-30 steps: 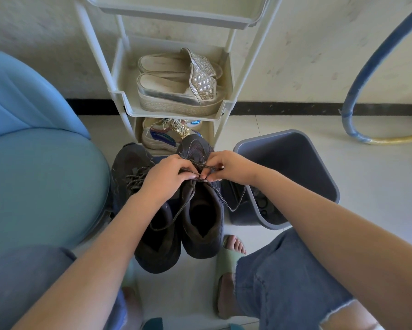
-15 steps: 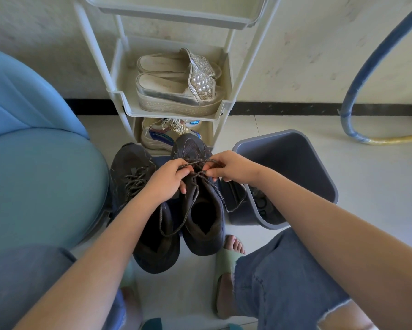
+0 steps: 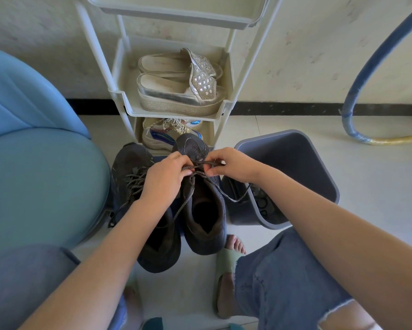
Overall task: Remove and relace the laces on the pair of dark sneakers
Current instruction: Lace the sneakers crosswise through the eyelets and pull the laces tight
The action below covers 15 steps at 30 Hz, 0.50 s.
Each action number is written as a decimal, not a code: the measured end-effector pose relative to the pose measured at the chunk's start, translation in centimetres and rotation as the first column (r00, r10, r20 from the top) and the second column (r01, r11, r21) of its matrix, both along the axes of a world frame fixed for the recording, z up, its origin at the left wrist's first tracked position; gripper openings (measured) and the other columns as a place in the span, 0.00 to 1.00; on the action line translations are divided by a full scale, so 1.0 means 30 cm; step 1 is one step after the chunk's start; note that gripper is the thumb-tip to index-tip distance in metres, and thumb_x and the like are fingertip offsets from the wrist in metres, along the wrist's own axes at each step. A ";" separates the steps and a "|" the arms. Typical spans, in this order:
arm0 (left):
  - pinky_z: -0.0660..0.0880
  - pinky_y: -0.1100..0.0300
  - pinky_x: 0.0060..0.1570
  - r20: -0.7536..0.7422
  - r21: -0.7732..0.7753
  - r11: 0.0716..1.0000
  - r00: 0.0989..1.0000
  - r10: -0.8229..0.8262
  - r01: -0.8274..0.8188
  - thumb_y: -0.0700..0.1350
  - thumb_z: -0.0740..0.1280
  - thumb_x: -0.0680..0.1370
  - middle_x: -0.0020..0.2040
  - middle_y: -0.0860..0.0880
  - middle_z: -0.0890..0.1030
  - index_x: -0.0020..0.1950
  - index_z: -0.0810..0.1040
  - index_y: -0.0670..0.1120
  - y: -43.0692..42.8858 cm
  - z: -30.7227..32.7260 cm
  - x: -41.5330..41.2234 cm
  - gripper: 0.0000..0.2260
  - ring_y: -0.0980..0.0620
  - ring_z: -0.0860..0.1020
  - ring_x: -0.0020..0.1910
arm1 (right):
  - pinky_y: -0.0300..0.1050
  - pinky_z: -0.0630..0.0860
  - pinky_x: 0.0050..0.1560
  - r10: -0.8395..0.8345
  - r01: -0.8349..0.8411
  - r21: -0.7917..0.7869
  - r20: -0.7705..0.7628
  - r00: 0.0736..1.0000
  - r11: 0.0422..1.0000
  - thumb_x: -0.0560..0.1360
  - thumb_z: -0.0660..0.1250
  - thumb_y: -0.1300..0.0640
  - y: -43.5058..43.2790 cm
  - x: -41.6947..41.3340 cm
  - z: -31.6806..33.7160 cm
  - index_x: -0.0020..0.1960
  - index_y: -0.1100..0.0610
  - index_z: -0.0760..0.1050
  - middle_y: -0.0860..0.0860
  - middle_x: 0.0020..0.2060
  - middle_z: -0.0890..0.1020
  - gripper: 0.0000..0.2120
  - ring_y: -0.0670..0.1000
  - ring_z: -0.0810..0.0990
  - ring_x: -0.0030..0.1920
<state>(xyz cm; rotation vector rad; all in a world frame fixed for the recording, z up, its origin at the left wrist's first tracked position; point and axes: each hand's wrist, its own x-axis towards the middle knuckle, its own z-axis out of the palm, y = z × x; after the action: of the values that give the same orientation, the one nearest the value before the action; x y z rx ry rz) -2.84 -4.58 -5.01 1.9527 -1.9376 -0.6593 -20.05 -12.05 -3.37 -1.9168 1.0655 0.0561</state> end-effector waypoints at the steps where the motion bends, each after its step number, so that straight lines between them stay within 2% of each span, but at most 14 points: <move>1: 0.67 0.57 0.44 0.039 -0.020 1.000 0.999 0.002 -0.001 0.47 0.62 0.80 0.52 0.51 0.77 0.55 0.77 0.47 0.003 0.000 -0.007 0.08 0.49 0.76 0.51 | 0.40 0.68 0.51 0.020 -0.020 -0.016 -0.002 1.000 1.000 0.75 0.68 0.63 0.002 0.003 0.002 0.44 0.55 0.76 0.50 0.41 0.78 0.05 0.48 0.74 0.45; 6: 0.65 0.58 0.42 0.143 -0.041 0.999 0.990 0.015 -0.009 0.48 0.58 0.82 0.54 0.50 0.78 0.58 0.75 0.47 0.022 0.009 -0.019 0.10 0.47 0.78 0.51 | 0.41 0.66 0.55 0.071 -0.072 -0.034 -0.025 0.997 0.997 0.78 0.65 0.61 0.010 0.014 0.017 0.47 0.55 0.73 0.51 0.49 0.72 0.03 0.48 0.71 0.50; 8: 0.65 0.59 0.41 0.143 -0.050 0.998 0.989 0.029 -0.022 0.47 0.57 0.82 0.52 0.50 0.79 0.58 0.74 0.48 0.029 0.024 -0.025 0.09 0.48 0.79 0.49 | 0.41 0.66 0.55 0.074 -0.074 -0.019 -0.026 0.997 0.997 0.79 0.63 0.60 0.010 0.015 0.027 0.48 0.55 0.73 0.51 0.49 0.72 0.02 0.48 0.71 0.50; 11: 0.69 0.56 0.41 0.119 -0.056 0.998 0.993 0.026 -0.019 0.48 0.57 0.82 0.44 0.50 0.79 0.57 0.74 0.49 0.037 0.044 -0.032 0.08 0.47 0.80 0.45 | 0.37 0.68 0.48 0.082 -0.081 0.042 -0.023 0.996 0.996 0.80 0.62 0.60 0.014 0.008 0.049 0.47 0.56 0.72 0.47 0.41 0.73 0.03 0.45 0.71 0.43; 13: 0.71 0.53 0.42 0.128 -0.025 1.000 0.992 0.003 0.000 0.47 0.57 0.82 0.34 0.52 0.74 0.58 0.72 0.49 0.040 0.045 -0.036 0.07 0.45 0.80 0.44 | 0.31 0.67 0.43 0.100 -0.096 0.078 -0.037 0.994 0.992 0.80 0.61 0.60 0.016 0.006 0.060 0.46 0.55 0.71 0.46 0.39 0.74 0.04 0.43 0.71 0.40; 15: 0.72 0.52 0.40 0.153 0.022 0.999 0.988 -0.034 0.031 0.45 0.59 0.81 0.30 0.53 0.69 0.58 0.70 0.49 0.042 0.039 -0.044 0.06 0.44 0.80 0.42 | 0.28 0.67 0.40 0.085 -0.079 0.103 -0.060 0.995 0.992 0.80 0.61 0.58 0.017 0.001 0.067 0.44 0.52 0.70 0.45 0.38 0.76 0.06 0.40 0.73 0.38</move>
<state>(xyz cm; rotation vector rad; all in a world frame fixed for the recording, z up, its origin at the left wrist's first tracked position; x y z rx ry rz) -4.16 -3.31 -3.84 2.0416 -2.0644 -0.5528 -20.01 -11.54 -1.37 -1.8777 1.0070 0.2148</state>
